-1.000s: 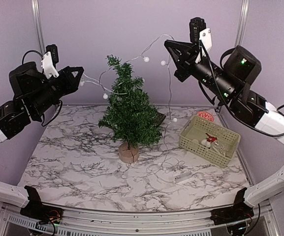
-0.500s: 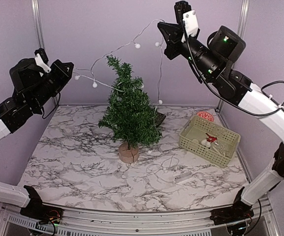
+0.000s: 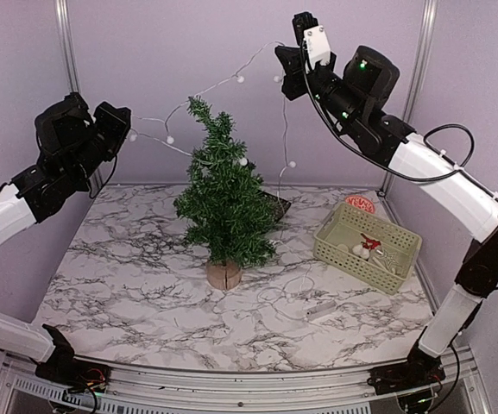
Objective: Decorate the small christmas tree
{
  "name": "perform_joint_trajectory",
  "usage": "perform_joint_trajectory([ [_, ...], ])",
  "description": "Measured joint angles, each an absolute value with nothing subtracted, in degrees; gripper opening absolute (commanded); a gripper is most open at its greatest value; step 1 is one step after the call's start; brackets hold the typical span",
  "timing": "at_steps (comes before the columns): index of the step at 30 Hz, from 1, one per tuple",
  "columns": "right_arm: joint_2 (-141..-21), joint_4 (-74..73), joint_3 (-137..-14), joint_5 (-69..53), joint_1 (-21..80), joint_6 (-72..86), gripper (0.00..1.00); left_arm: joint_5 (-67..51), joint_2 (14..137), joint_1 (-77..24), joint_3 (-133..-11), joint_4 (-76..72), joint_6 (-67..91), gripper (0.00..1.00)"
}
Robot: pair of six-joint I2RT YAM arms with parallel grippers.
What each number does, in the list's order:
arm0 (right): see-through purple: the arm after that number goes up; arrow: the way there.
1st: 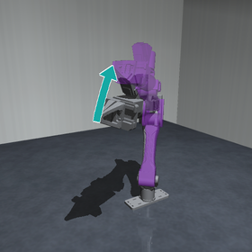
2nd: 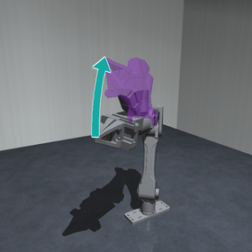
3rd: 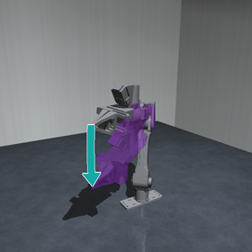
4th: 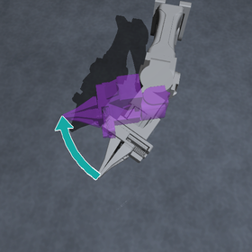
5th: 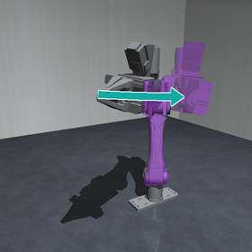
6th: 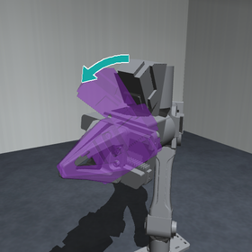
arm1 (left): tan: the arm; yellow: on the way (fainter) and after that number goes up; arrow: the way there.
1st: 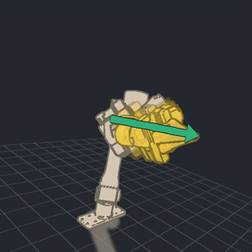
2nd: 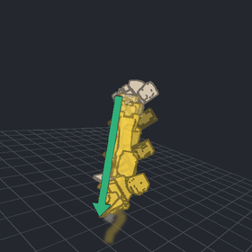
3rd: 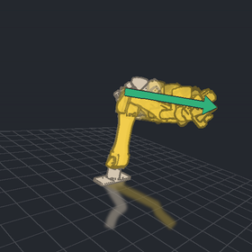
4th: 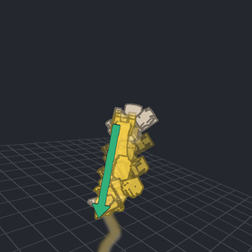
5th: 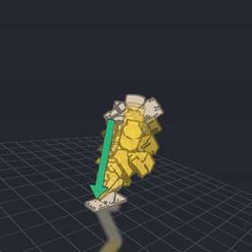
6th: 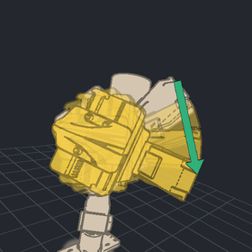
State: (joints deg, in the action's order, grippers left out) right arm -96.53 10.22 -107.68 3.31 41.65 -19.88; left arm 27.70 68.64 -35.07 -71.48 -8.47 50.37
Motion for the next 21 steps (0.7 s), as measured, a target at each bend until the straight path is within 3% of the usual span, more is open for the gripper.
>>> perform_joint_trajectory([
  [12, -98.2, 8.3, -107.7, 10.8, 38.1, -18.4, 0.00, 27.3, 74.6, -34.9, -76.2, -9.2, 54.7, 0.00],
  [21, -91.8, 4.6, -98.3, 13.9, 34.4, -17.1, 0.00, 13.8, 82.1, -34.9, -78.8, -9.2, 53.9, 0.00],
])
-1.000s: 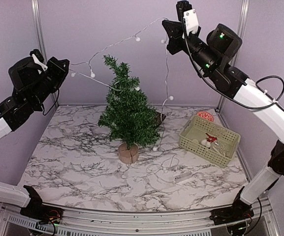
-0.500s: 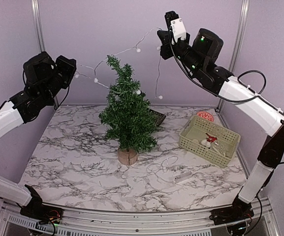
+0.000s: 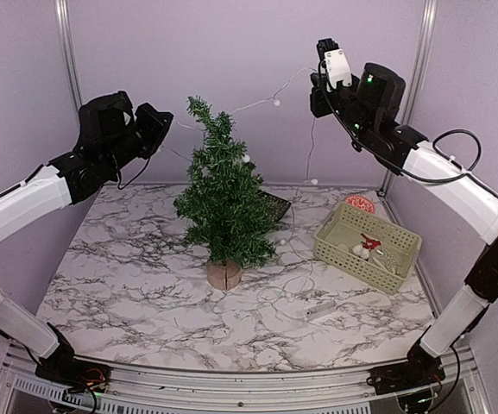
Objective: Decorate the small christmas tree
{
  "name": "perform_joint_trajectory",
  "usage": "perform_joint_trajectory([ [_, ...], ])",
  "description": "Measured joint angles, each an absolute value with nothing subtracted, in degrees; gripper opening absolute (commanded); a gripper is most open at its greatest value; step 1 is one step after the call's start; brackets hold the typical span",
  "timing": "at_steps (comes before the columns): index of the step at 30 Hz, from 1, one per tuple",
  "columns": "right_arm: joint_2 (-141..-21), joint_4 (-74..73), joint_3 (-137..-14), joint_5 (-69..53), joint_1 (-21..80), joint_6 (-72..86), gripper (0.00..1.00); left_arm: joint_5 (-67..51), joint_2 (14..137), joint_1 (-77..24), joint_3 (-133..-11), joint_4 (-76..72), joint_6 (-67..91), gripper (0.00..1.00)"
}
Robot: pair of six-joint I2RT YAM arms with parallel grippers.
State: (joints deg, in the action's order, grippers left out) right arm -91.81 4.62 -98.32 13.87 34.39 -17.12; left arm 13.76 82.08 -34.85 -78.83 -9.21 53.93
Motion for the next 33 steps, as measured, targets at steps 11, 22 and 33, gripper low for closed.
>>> perform_joint_trajectory([
  [11, -78.8, 2.3, -91.4, 17.1, 33.2, -17.0, 0.00, -3.2, 84.9, -34.9, -79.1, -9.2, 52.5, 0.09],
  [22, -73.7, -2.1, -86.0, 18.6, 32.3, -16.9, 0.00, -8.7, 85.0, -32.6, -80.8, -8.6, 51.0, 0.27],
  [33, -70.5, -5.5, -88.8, 17.1, 32.3, -17.9, 0.00, -9.3, 81.3, -31.6, -77.6, -8.9, 50.9, 0.33],
])
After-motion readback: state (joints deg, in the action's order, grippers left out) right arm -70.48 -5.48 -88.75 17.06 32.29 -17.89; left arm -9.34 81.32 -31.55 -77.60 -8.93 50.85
